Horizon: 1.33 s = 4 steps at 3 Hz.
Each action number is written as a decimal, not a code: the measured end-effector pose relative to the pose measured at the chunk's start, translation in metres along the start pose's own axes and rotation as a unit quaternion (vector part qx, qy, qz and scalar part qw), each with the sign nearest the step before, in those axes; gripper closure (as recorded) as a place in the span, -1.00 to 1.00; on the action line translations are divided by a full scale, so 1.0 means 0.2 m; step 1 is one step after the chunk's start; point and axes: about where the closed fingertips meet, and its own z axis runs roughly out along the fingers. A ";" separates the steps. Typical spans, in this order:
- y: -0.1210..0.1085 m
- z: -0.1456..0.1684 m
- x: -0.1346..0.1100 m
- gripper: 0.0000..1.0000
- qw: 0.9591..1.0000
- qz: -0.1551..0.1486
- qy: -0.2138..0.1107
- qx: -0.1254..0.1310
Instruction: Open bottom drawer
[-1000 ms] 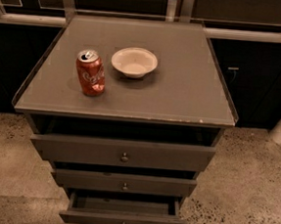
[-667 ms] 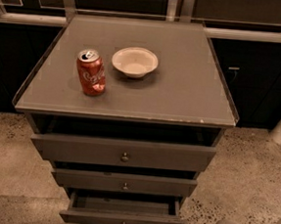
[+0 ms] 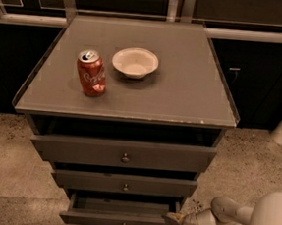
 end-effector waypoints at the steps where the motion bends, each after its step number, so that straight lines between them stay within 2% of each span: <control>1: -0.17 0.00 0.06 -1.00 1.000 -0.001 -0.020 0.002; 2: -0.34 0.03 0.10 -1.00 0.999 -0.001 -0.031 0.006; 3: -0.44 0.05 0.14 -1.00 0.999 -0.006 -0.051 0.017; 4: -0.49 0.04 0.15 -1.00 0.999 -0.005 -0.047 0.023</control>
Offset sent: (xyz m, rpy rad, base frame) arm 0.0959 -0.0210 -0.0588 0.0736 -0.0304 -0.0452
